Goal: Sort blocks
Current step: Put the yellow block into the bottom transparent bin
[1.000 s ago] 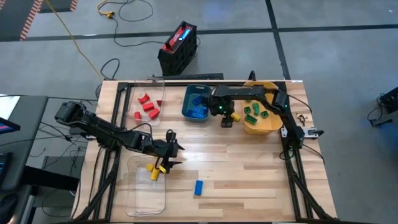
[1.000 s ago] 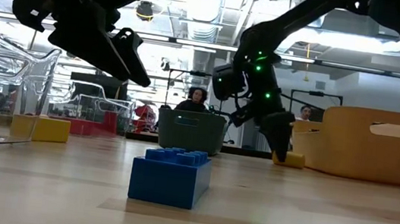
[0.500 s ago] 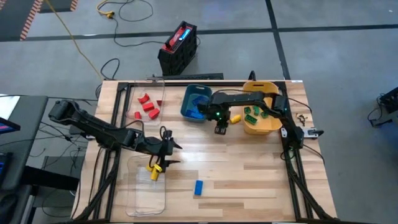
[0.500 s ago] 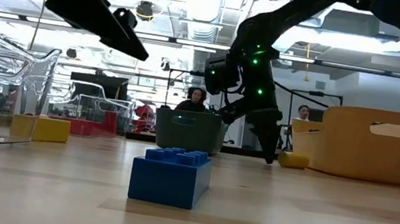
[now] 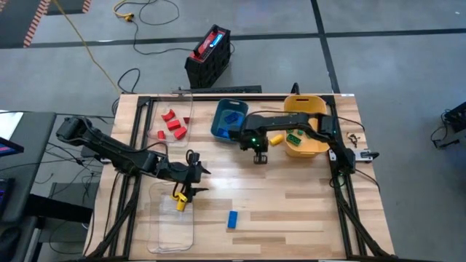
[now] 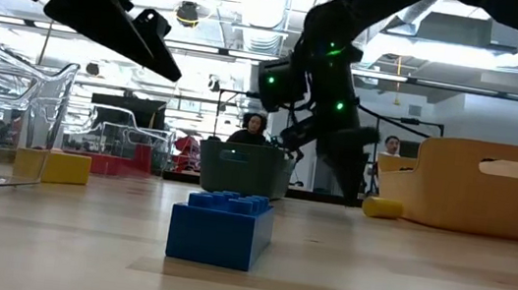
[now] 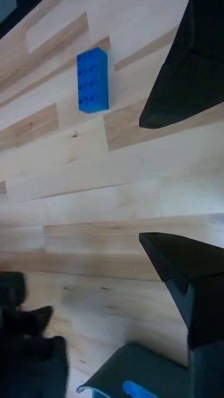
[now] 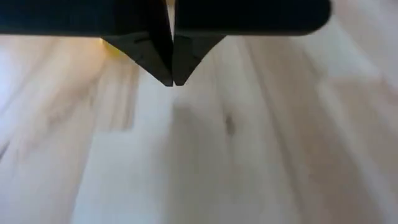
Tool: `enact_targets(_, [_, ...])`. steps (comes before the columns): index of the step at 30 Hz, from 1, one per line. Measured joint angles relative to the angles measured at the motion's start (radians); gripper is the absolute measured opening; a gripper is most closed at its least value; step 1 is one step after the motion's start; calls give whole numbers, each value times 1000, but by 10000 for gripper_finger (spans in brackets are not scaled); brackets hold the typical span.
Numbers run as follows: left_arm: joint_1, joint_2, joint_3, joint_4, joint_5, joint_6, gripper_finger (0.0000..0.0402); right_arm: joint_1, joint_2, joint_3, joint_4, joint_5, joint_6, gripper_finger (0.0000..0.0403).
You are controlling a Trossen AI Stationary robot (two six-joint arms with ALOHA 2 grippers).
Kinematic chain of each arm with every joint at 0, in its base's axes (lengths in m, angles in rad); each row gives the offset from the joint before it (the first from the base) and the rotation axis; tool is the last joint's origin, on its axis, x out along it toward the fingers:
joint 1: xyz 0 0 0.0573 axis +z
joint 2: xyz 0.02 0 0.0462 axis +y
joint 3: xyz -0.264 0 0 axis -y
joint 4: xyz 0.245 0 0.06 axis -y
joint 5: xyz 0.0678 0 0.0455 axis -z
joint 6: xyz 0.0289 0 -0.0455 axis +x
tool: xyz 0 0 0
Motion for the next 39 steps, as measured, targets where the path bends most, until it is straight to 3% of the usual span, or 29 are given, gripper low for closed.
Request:
enact_targets(6, [0,0,0,-11,2,-20,280,20,-1,20,-116,60,-90,129])
enact_targets(12, [-14,0,0,-29,9,-47,280,-92,-4,20,-102,84,-90,266])
enact_targets(16, [-41,0,0,-31,-13,-44,280,-156,-5,20,-121,84,-101,322])
enact_targets(23, [-48,0,0,-42,-64,-28,280,-211,-5,20,-59,166,-122,329])
enact_targets(28, [-48,0,0,-46,-64,-28,280,-218,-14,20,-57,169,18,319])
enact_targets(34, [-45,0,0,-45,-69,-23,280,-214,-84,32,-103,180,321,313])
enact_targets(39, [-45,0,0,-40,-69,-27,280,-231,-103,32,-138,182,433,312])
